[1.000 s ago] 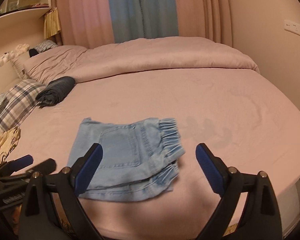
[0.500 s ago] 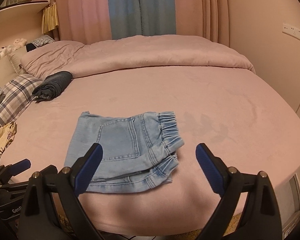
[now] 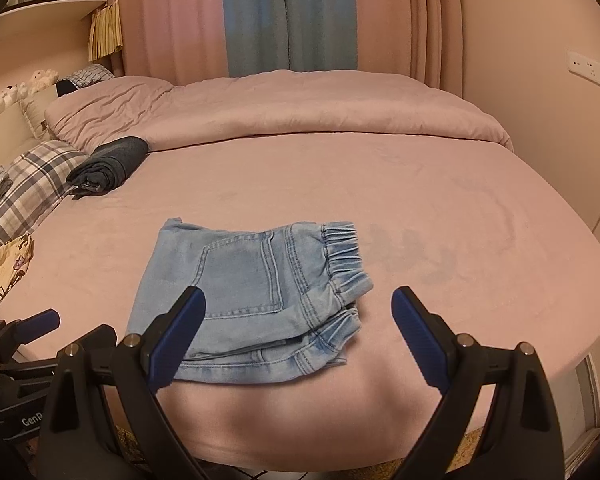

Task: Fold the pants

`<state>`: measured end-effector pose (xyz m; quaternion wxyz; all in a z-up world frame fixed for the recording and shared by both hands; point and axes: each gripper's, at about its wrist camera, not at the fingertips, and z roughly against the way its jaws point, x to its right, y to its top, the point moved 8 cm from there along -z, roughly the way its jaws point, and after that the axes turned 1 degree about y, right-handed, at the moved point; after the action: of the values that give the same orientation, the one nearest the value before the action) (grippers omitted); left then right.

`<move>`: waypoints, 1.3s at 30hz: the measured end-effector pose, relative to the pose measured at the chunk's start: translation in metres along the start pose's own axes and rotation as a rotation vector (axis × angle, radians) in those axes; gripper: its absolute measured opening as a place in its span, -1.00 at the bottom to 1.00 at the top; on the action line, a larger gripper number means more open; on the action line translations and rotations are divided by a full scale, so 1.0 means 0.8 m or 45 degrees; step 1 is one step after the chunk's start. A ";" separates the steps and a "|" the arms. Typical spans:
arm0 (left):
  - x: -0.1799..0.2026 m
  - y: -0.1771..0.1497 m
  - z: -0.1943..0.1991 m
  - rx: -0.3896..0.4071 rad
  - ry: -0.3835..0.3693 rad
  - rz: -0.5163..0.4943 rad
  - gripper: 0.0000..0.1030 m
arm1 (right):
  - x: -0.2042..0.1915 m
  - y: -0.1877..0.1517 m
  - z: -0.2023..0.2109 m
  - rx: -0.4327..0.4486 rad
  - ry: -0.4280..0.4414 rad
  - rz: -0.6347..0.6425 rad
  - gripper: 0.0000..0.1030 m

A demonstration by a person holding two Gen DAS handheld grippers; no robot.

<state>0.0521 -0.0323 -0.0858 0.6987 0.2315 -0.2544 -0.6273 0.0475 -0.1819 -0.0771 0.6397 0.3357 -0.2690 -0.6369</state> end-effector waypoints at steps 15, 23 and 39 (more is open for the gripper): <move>-0.005 0.002 -0.003 0.003 -0.008 0.006 0.68 | -0.007 -0.003 -0.003 -0.014 -0.019 0.004 0.85; -0.001 0.002 -0.001 0.010 -0.025 -0.005 0.68 | -0.009 -0.007 -0.007 -0.023 -0.029 0.001 0.85; 0.004 0.002 0.005 0.025 -0.028 -0.009 0.68 | -0.012 -0.010 -0.007 -0.032 -0.033 0.002 0.85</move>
<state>0.0508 -0.0351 -0.0819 0.6912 0.2326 -0.2673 -0.6298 0.0462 -0.1718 -0.0859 0.6408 0.3193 -0.2696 -0.6440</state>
